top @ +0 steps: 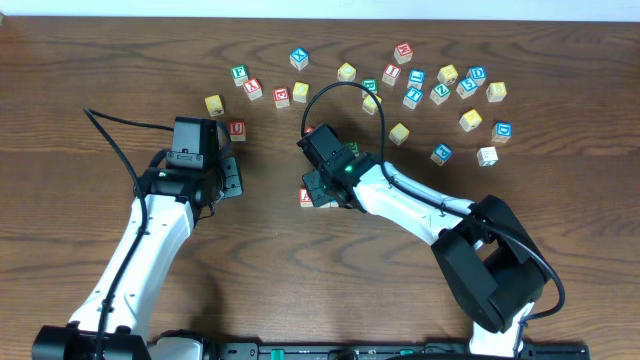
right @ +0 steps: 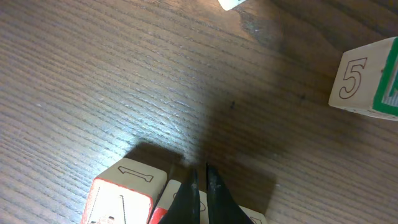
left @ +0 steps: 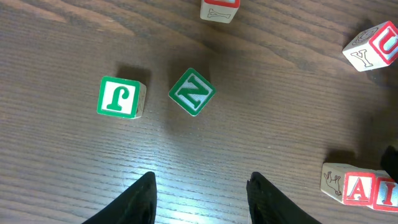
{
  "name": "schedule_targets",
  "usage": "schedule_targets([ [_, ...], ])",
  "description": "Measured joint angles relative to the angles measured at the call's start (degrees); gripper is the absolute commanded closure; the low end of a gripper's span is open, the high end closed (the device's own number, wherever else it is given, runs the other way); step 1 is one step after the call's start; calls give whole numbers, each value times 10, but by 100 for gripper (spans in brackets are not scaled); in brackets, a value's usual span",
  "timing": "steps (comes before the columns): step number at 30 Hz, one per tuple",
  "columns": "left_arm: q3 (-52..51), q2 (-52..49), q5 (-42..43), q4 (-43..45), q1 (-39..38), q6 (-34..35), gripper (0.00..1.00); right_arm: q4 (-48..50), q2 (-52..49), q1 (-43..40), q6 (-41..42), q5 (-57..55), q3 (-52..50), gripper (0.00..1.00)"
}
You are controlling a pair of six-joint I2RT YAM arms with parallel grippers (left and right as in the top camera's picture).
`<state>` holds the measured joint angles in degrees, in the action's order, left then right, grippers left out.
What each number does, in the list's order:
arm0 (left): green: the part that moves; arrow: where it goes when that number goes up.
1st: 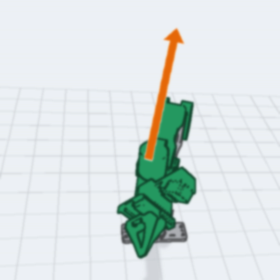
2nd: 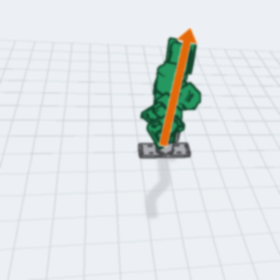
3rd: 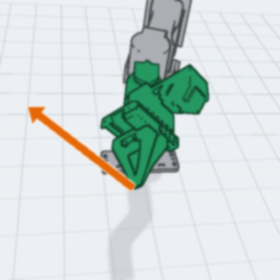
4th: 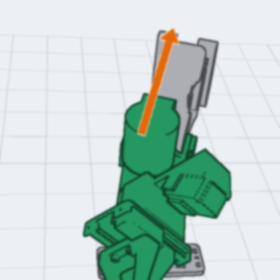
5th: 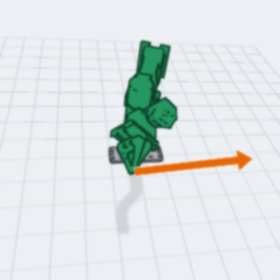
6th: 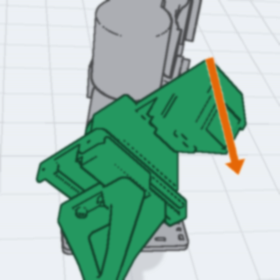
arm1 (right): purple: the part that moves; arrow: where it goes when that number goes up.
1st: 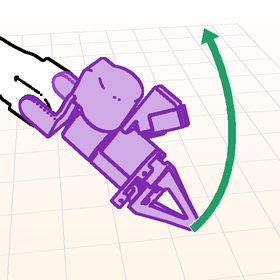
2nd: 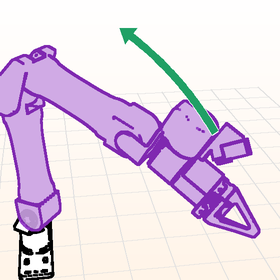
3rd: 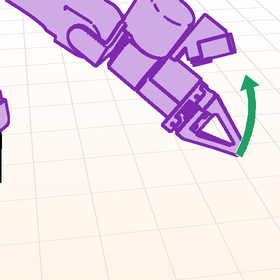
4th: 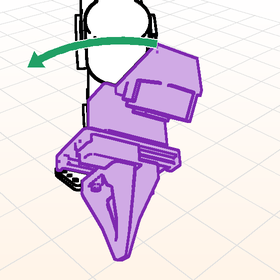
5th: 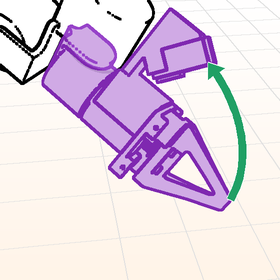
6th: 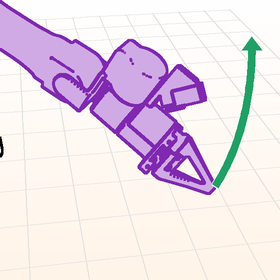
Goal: Spell out AI2
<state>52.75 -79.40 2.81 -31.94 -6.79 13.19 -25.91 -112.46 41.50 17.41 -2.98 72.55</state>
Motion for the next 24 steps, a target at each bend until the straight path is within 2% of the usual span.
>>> schedule_targets([
  [24, 0, 0, 0, 0, 0, 0, 53, 39, 0, 0, 0, 16, 0, 99],
])
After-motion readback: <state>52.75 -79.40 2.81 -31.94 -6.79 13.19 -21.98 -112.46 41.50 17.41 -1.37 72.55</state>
